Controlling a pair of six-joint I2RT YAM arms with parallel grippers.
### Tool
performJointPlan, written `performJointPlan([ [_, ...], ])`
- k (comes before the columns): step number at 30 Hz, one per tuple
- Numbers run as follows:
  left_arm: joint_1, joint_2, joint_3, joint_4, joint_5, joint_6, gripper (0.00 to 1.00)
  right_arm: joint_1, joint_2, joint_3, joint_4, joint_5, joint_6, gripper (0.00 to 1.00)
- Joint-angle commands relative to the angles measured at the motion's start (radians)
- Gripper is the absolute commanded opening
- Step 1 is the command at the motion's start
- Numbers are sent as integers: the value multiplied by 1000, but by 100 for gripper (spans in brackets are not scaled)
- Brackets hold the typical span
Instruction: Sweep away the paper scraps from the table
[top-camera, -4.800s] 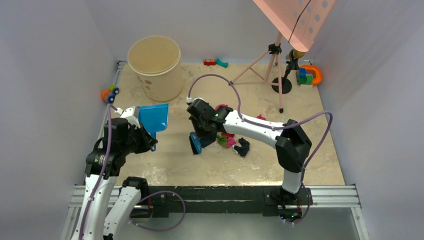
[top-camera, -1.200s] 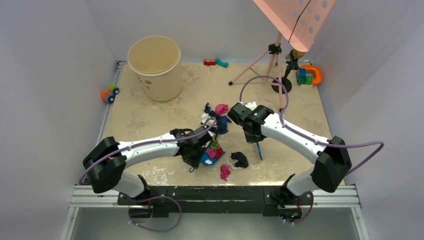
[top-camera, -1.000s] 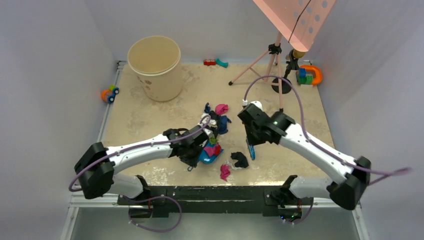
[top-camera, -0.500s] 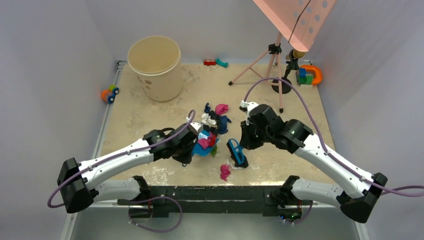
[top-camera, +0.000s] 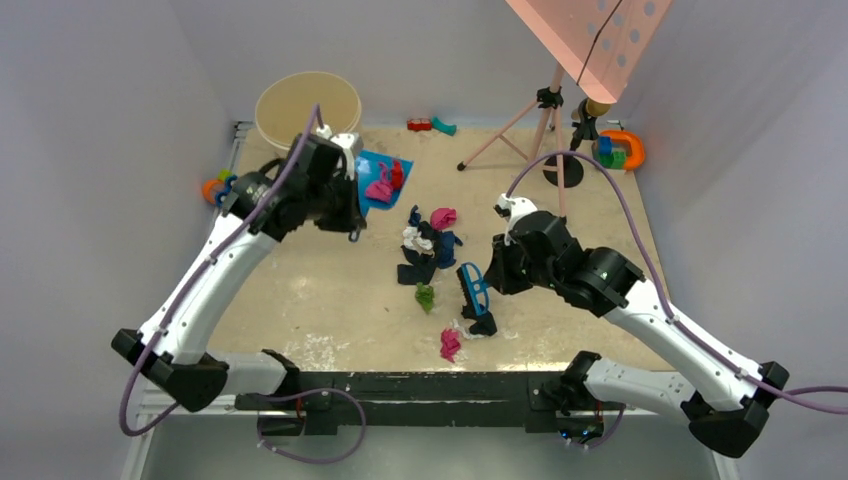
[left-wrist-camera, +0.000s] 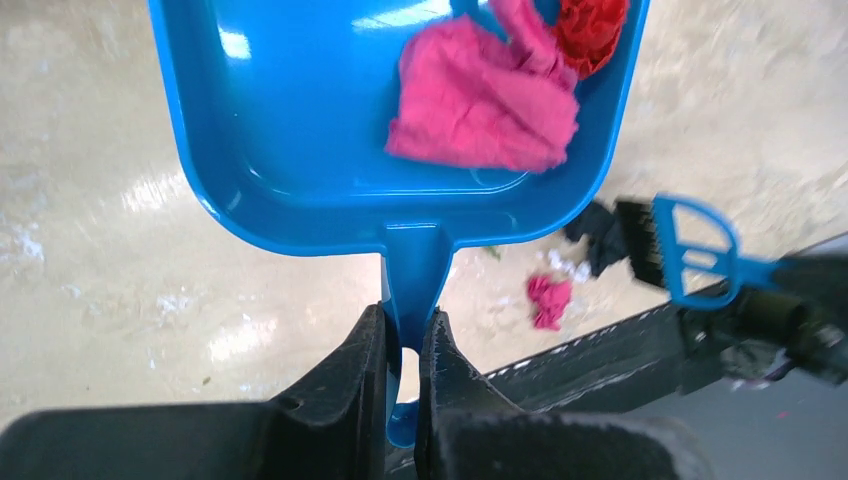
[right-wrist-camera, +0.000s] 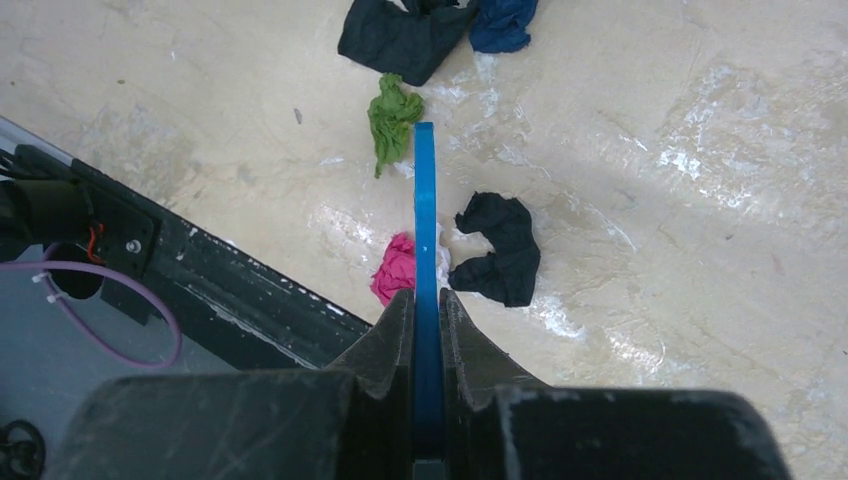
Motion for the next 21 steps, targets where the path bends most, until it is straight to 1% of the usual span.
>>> performJointPlan([
  [1,156,137,223,-80,185,65,0,1,-39,-21,53,-6,32,0],
  [5,279,282,456,-126,289,45,0,1,-79,-64,70,-30,52,0],
  [6,314,325,525,-133,329,29,0,1,-92,-76,71,-33,56,0],
  [8,376,395,615,-124,440,-16,0,1,-115,-95,72,-36,64,0],
  [10,429,439,651,-67,560,-77,0,1,-139,-109,71,-39,68,0],
  [12,475,459,650,32,665,-171,0,1,-154,-117,67,-39,72,0],
  [14,524,475,620,148,760,-288,0,1,-164,-121,65,-38,74,0],
  [16,572,480,547,322,889,-448,0,1,-167,-124,66,-40,77,0],
  [18,604,466,422,577,969,-653,0,1,-165,-125,68,-45,78,0],
  [19,635,455,361,722,989,-754,0,1,-163,-125,69,-46,79,0],
  [20,661,447,294,907,996,-871,0,1,-162,-125,72,-47,78,0],
  [21,675,441,236,1042,994,-986,0,1,-159,-124,76,-51,77,0],
])
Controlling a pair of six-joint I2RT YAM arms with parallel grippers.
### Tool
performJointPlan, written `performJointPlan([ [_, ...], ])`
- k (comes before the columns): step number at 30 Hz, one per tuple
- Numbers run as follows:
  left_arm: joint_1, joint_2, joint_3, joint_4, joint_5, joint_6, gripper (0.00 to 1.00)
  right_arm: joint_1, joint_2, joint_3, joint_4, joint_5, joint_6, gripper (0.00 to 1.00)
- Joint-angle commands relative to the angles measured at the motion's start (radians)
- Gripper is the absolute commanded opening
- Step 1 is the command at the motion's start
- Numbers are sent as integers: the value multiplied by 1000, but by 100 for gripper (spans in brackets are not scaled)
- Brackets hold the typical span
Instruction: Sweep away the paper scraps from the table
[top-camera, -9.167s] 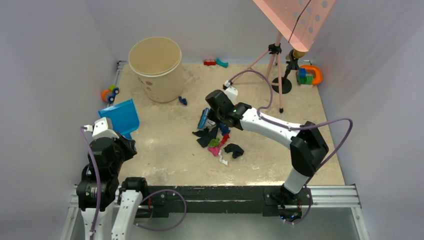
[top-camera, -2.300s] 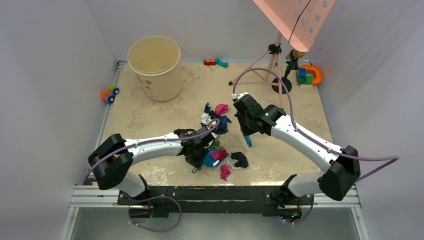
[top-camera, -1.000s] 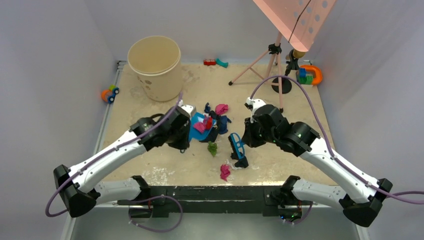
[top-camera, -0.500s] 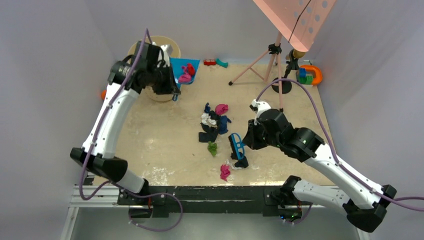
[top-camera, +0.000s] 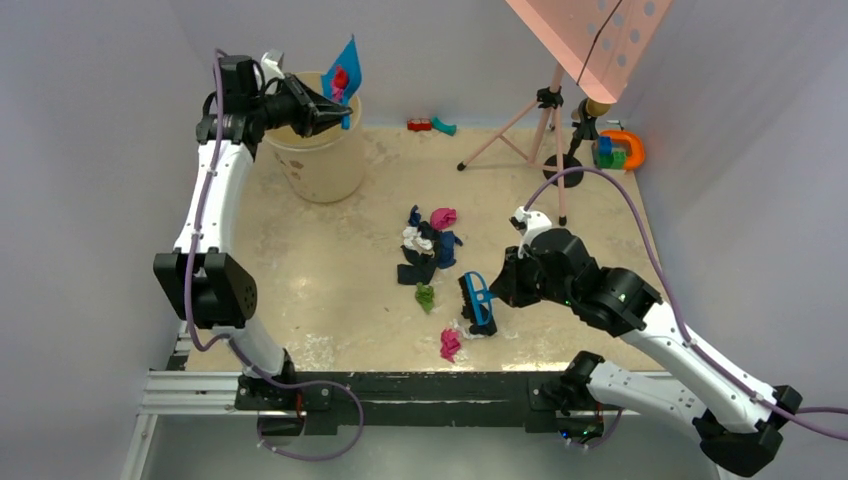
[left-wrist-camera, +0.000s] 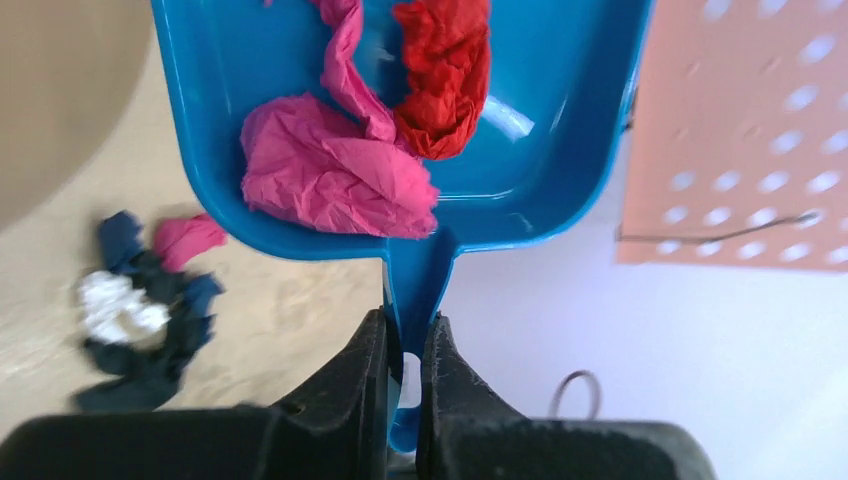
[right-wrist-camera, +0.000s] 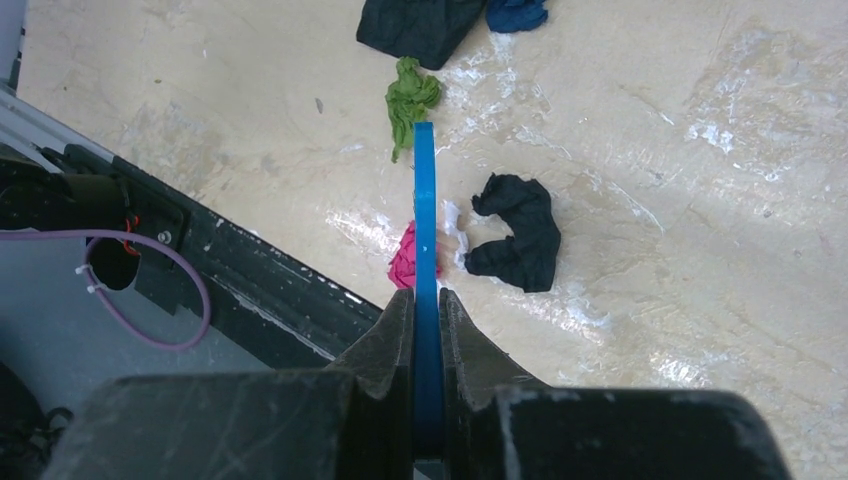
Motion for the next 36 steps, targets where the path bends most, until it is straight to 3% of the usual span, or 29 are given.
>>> performJointPlan([
  [1,82,-33,-234,773,163,-598,0,1,1,-3,39,-20,14,0],
  [5,100,23,-415,1339,106,-1046,0,1,8,2,40,-15,12,0],
  [7,102,62,-449,1506,70,-1175,0,1,9,2,40,-13,13,0],
  [15,101,39,-484,1486,58,-1191,0,1,23,-9,61,-26,13,0],
  [19,100,20,-480,1460,80,-1151,0,1,40,-28,123,-183,-33,0],
  [22,94,-30,-475,1356,112,-1027,0,5,76,-62,187,-360,-74,0],
  [30,24,-249,-375,542,102,-331,0,44,182,-56,203,-486,-162,0],
  [36,-55,-388,-377,190,0,2,0,120,300,-28,139,-386,-219,0],
])
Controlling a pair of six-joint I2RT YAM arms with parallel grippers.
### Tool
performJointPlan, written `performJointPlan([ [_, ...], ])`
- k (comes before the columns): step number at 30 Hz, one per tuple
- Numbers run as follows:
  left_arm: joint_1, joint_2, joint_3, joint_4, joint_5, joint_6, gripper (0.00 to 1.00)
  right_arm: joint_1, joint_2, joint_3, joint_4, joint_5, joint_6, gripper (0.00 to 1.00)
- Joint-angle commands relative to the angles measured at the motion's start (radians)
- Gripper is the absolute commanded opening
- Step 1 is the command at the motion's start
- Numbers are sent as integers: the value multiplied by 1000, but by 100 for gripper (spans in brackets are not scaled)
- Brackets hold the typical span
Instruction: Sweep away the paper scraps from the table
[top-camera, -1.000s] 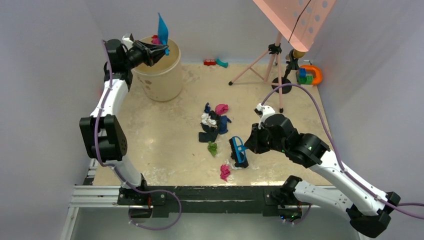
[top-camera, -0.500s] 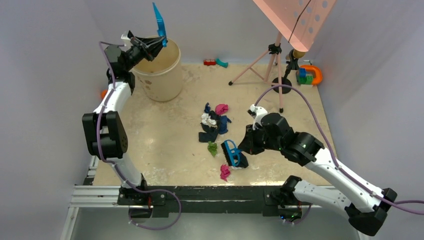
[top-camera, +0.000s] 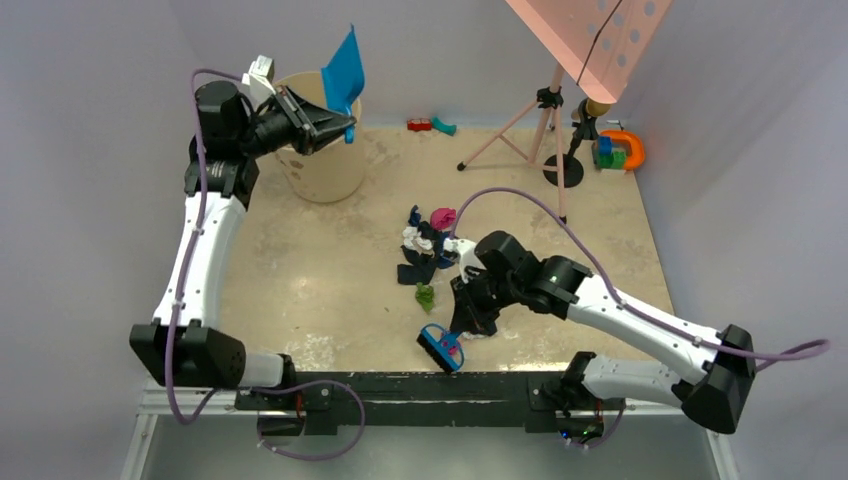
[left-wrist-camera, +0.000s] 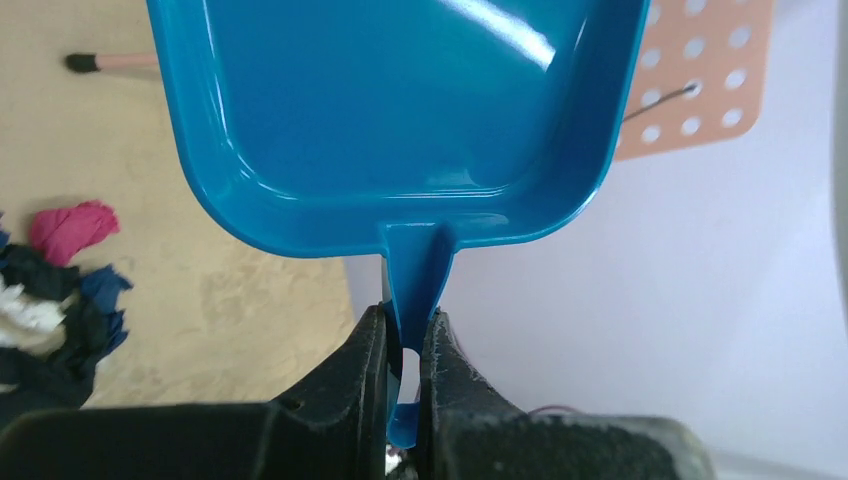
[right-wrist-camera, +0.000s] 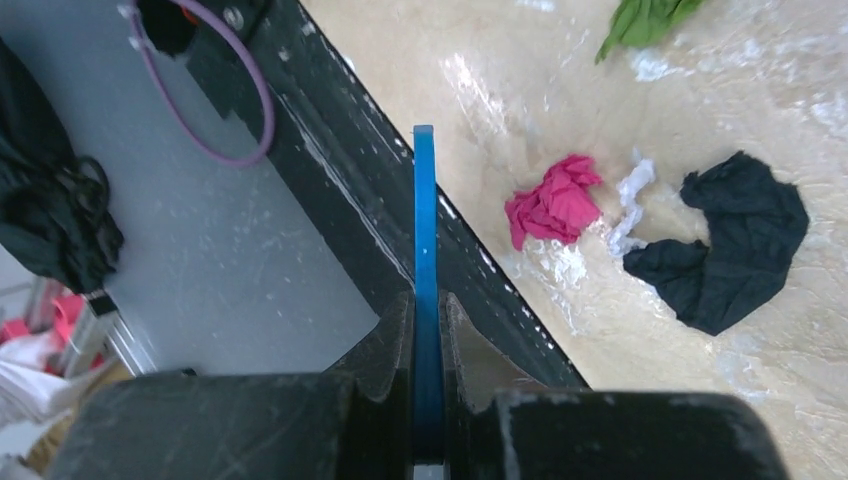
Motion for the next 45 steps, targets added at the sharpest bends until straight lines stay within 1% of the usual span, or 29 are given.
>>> performJointPlan([
  [1,-66,-98,31,-384,-91,381,0,35,77,39,-29,62,-67,0],
  [4,-111,-154,4,-477,-124,469,0,35,150,59,-81,202,-58,0],
  [6,-124,-192,-29,-504,-133,497,0,35,185,77,-111,325,-43,0],
  [9,-139,-255,-79,-561,-168,550,0,35,193,127,-164,546,7,0],
  [11,-145,-301,-147,-575,-167,565,0,35,188,162,-200,676,29,0],
  [12,-147,-324,-209,-570,-155,569,0,35,181,184,-210,706,28,0],
  [15,-149,-394,-342,-599,-157,607,0,33,134,230,-185,673,0,0],
  [18,-149,-461,-439,-662,-188,667,0,33,89,270,-165,642,-27,0],
  [20,-149,-497,-468,-730,-215,719,0,30,80,290,-149,609,-45,0],
  [23,-149,-544,-458,-832,-281,775,0,16,108,313,-75,517,-58,0],
  [26,-149,-586,-429,-892,-344,801,0,9,192,359,5,428,-44,0],
  [33,-149,-642,-397,-953,-470,826,0,4,480,534,171,260,57,0],
  [35,-149,-641,-402,-966,-486,840,0,2,564,581,175,253,81,0],
  [37,-149,-638,-427,-964,-483,851,0,-9,654,614,138,311,110,0],
  [39,-149,-630,-461,-949,-461,855,0,-40,722,617,99,333,128,0],
  [41,-149,-620,-498,-928,-433,855,0,-88,751,576,83,332,150,0],
  [42,-149,-616,-517,-919,-422,855,0,-116,745,543,83,329,156,0],
  [45,-149,-606,-570,-880,-384,855,0,-198,647,431,88,352,158,0],
])
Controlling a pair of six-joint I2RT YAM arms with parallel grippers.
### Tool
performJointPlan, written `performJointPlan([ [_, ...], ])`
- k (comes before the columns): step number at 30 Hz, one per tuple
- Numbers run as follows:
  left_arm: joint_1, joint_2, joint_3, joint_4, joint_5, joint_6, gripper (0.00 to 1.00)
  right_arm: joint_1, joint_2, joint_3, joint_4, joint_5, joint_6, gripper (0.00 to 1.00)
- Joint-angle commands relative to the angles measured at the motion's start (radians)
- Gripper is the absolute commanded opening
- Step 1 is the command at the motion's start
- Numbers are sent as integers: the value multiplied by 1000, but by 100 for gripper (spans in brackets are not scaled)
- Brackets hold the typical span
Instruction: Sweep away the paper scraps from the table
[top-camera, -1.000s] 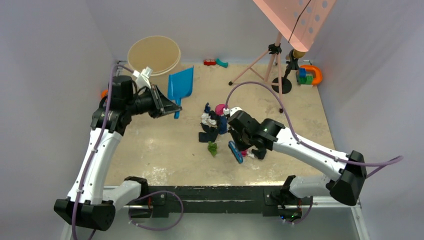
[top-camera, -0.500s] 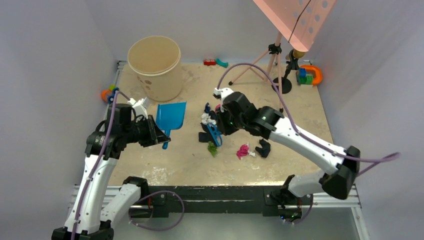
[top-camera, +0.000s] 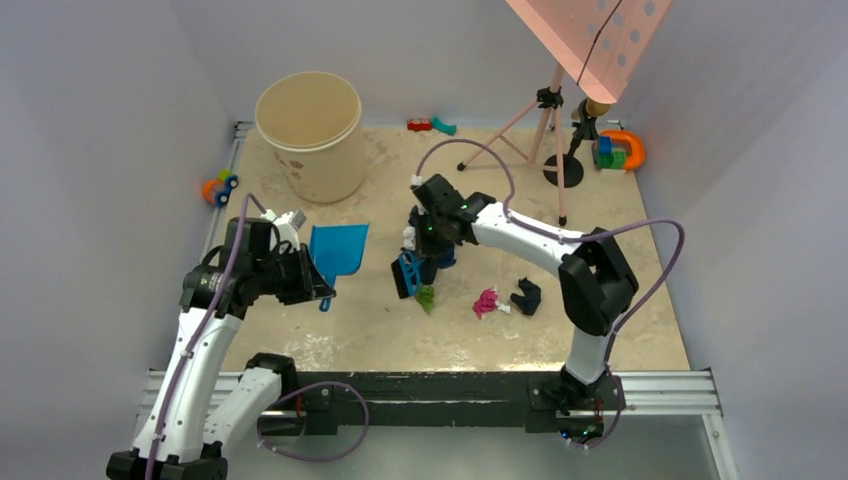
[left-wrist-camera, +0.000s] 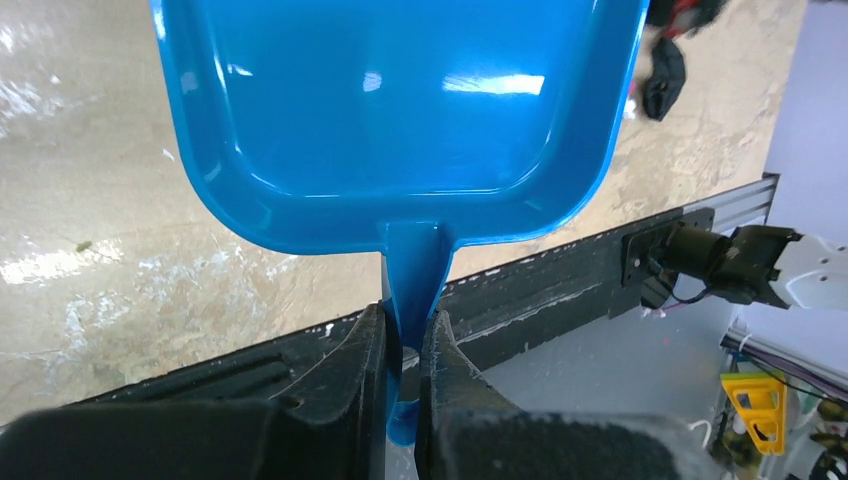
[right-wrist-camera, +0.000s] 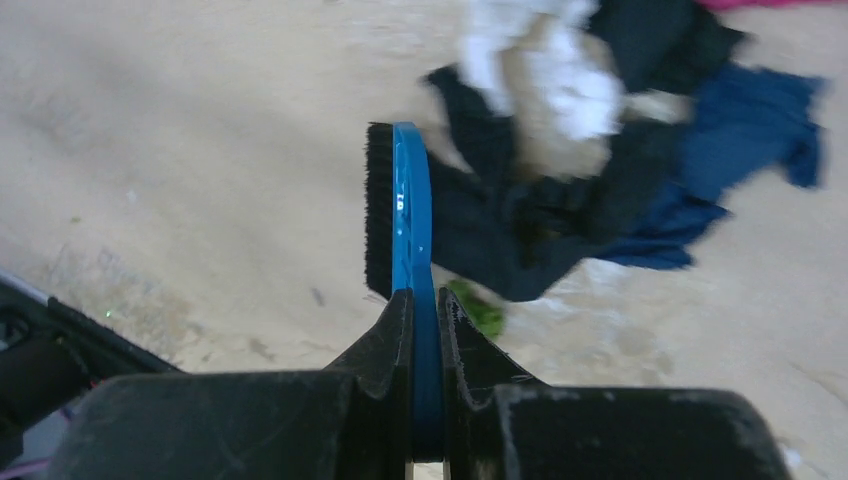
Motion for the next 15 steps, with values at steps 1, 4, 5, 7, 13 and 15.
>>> performJointPlan([
  [1,-3,20,-72,83,89,33,0,-125,-157,-120,-29,44,29,0],
  [4,-16,56,-92,99,116,45,0,-171,-249,-173,-54,61,-3,0],
  [5,-28,66,-94,102,112,46,0,-176,-271,-174,-68,53,-19,0],
  [7,-62,81,-91,115,94,42,0,-177,-306,-160,-94,47,-42,0],
  [13,-308,149,-53,126,-54,47,0,-194,-434,-125,-189,188,-88,0],
  [15,-396,191,-43,117,-111,45,0,-203,-453,-103,-278,318,-81,0],
])
